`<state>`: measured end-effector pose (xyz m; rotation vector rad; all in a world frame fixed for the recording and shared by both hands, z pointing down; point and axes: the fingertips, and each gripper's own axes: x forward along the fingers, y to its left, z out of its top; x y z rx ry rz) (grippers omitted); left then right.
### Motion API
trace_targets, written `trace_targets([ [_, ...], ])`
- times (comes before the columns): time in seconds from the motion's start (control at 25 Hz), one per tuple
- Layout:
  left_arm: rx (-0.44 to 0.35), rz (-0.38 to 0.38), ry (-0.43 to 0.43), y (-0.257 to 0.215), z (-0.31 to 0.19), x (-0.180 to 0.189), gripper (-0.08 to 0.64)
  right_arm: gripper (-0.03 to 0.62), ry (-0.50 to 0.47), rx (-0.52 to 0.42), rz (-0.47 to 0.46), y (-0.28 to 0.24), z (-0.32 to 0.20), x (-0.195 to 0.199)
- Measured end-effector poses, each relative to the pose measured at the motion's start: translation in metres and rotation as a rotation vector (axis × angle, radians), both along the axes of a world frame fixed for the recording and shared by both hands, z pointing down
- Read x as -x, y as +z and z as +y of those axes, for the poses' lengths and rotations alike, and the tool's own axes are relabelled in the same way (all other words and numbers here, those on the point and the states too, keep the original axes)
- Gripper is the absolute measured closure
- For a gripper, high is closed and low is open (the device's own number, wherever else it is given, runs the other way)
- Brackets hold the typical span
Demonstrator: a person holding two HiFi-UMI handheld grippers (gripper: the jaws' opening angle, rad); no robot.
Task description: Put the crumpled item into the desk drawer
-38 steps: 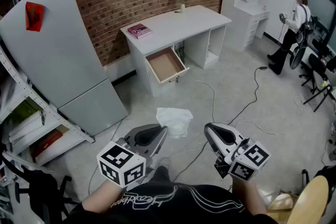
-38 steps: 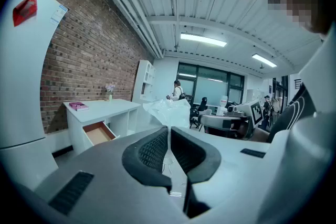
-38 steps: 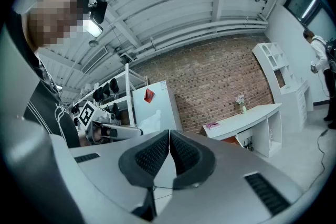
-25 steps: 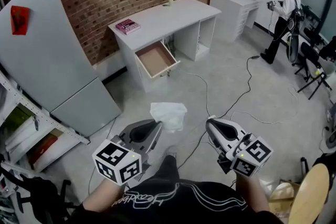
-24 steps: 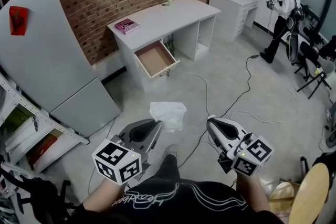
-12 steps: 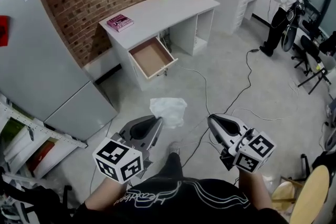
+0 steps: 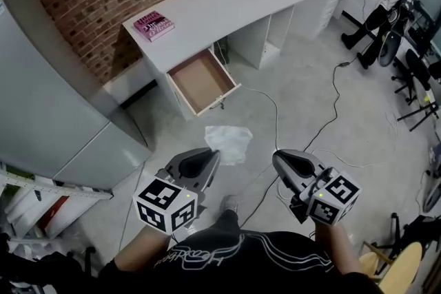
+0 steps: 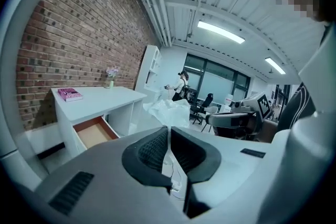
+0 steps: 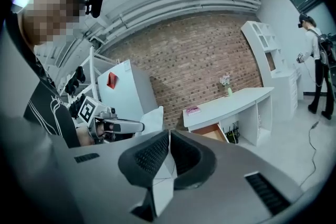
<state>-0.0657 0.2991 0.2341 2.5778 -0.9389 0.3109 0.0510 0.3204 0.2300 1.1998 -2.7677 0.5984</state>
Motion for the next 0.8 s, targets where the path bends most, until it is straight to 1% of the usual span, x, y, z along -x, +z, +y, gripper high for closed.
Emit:
trace_targets([
  [0.12,0.004,-0.034,0.005,0.012,-0.049,-0.001,0.525,0.549,-0.007,0.023,0.009,0.008,-0.05,0.001],
  [0.24,0.016,-0.041,0.003,0.023,-0.088,0.0,0.525,0.549,-0.002,0.029,0.017,0.015,-0.093,-0.001],
  [0.36,0.027,-0.05,-0.003,0.032,-0.121,0.003,0.525,0.549,0.0,0.036,0.021,0.021,-0.125,0.001],
  [0.6,0.039,-0.086,-0.049,0.053,-0.169,0.011,0.525,0.548,-0.006,0.079,0.032,0.044,-0.159,0.004],
  [0.8,0.036,-0.107,-0.085,0.061,-0.195,0.012,0.525,0.549,-0.023,0.11,0.041,0.062,-0.179,0.004],
])
